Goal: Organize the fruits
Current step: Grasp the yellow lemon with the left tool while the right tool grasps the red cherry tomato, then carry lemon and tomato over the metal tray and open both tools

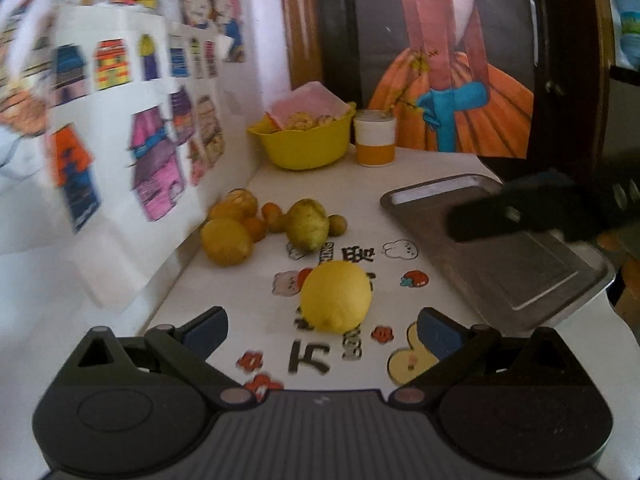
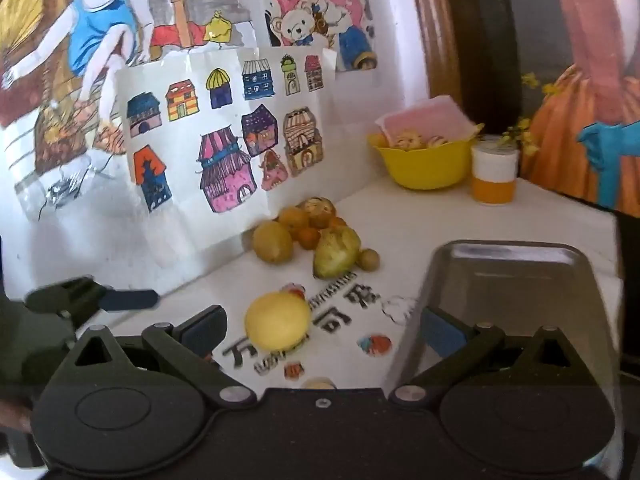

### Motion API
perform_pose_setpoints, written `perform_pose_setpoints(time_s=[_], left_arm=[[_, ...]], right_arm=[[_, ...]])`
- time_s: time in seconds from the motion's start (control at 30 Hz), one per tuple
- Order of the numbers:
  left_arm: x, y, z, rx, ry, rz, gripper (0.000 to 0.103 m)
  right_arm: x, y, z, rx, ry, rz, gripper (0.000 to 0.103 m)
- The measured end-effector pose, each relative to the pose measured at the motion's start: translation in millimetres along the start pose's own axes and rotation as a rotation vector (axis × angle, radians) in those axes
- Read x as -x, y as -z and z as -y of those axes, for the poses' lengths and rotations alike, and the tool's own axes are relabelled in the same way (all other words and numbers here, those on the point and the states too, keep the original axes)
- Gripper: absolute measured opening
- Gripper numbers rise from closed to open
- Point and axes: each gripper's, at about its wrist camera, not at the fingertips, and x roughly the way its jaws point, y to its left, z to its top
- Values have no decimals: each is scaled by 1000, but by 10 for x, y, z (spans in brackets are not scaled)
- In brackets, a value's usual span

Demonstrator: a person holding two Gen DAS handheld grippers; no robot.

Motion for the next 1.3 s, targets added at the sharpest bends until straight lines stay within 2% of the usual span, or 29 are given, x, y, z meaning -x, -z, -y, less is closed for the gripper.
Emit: perform_pose_setpoints(time_s=[0.23, 0.37, 0.57, 0.77, 0.9, 1.07, 1.23, 1.3], left_arm=[[-463, -53, 31, -11, 23, -47, 99], [-631, -32, -36, 31, 37, -82, 89], [-765, 5, -130, 95, 80, -104, 76], [-858, 9, -168, 121, 102, -118, 62], [-893, 26, -204, 155, 107, -116, 61], [-870, 52, -205, 159, 111, -112, 61], [-848, 60, -193, 151, 111, -110, 60], [-837, 69, -196, 155, 115, -112, 60]], right_arm=[[-532, -326, 82, -5, -40, -73, 102], [-889, -444, 36, -11, -76, -152, 100], [-1305, -533, 4, -63, -130, -256, 88], [-1607, -464, -11, -62, -131, -340, 71], [-1779, -403, 25, -105, -148, -399, 53], [-1852, -386, 2, -84, -177, -417, 47], [-1860, -367, -40, -45, -180, -423, 25], [-1859, -362, -32, -45, -183, -421, 24]])
